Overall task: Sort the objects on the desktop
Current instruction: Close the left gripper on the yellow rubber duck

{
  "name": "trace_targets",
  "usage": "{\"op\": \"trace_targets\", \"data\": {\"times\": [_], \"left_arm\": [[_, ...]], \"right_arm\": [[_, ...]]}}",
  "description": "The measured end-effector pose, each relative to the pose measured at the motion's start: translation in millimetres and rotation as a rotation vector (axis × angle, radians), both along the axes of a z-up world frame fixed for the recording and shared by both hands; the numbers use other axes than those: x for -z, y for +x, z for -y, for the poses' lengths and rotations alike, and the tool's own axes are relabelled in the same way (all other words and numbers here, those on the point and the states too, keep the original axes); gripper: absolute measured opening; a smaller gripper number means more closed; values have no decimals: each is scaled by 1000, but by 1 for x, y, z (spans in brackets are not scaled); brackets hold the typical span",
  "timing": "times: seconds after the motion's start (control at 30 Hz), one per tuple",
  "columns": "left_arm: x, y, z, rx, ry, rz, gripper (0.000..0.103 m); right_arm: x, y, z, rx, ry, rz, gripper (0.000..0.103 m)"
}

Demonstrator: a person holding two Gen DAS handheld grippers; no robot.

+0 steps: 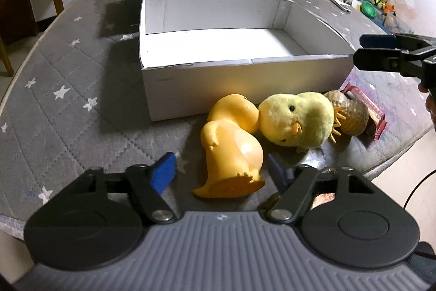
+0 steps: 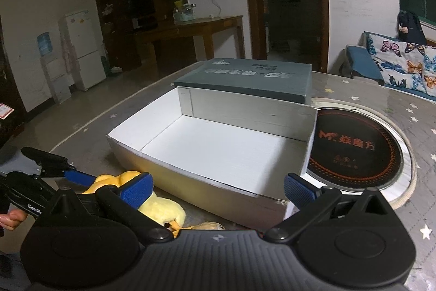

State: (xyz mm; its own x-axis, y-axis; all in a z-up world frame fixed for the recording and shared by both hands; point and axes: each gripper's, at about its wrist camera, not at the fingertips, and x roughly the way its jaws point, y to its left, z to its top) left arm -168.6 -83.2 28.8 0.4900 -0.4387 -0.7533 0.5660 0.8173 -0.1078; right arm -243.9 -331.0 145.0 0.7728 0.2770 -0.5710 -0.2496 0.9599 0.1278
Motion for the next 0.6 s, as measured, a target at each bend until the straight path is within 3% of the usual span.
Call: {"op": "trace_targets", "data": {"times": [0.17,0.3,0.6], "left_arm": [[2,2,-2,17,-21,-22,58],[-1,-1,0,51,-15,-12,45],[-8,-2,-11,62,19,11,42]], "right_arm": [[1,2,-2,-11,5,-7,103],[2,3,-6,-23,6,-11,103],[1,3,-15,-71,14,-15,103]]}}
